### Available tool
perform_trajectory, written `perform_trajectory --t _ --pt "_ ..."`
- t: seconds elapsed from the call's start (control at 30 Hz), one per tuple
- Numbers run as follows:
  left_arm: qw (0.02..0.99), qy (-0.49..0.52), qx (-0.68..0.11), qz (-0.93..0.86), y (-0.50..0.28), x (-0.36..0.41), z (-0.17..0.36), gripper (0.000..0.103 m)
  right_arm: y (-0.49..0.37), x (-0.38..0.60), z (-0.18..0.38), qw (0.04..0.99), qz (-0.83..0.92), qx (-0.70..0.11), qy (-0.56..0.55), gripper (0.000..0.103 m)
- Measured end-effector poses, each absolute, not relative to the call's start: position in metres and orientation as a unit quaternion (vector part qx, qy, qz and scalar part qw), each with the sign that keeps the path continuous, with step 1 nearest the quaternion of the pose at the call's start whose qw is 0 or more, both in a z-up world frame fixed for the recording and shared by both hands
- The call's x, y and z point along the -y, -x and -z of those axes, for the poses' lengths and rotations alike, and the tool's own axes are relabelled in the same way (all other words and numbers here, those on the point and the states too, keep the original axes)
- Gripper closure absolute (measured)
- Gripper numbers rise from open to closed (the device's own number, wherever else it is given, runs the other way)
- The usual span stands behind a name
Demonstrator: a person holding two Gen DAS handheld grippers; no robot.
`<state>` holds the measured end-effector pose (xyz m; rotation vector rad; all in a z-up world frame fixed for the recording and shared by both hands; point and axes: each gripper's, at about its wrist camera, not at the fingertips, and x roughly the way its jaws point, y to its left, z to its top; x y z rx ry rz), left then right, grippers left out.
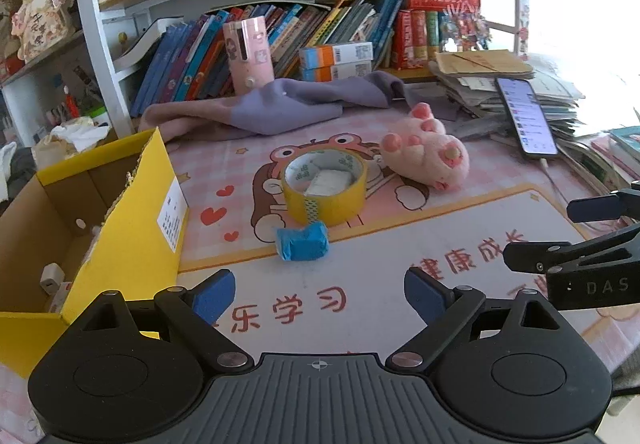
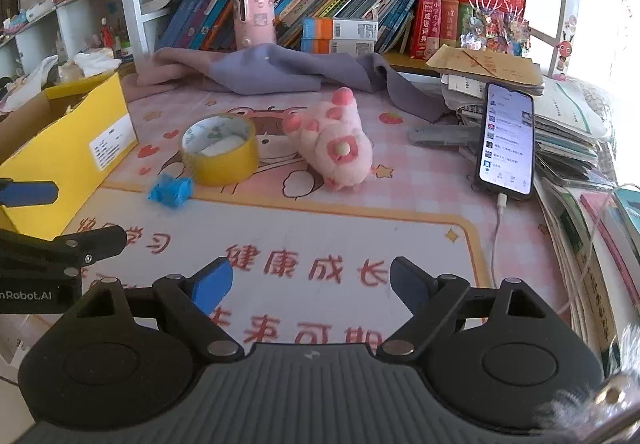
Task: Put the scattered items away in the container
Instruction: 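Grasp the blue cloth item with the left tool while the right tool grasps the pink plush pig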
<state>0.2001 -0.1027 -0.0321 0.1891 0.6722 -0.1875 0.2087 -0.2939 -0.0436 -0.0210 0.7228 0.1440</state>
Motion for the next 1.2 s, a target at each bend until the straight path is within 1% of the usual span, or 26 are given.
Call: perform_trajectory --t 0.43,1.2 --pt "0.934 -0.087 -0.34 0.061 -0.228 0.117 0.04 0.01 -0.246 0.305 0.058 0.926 -0.097 -0.366 -0.002 0.017" --pt "0.932 -0.074 -0.352 0.039 -0.264 0.112 0.044 0.011 -0.299 0.302 0.059 0.921 -0.128 -0.369 0.008 0.018"
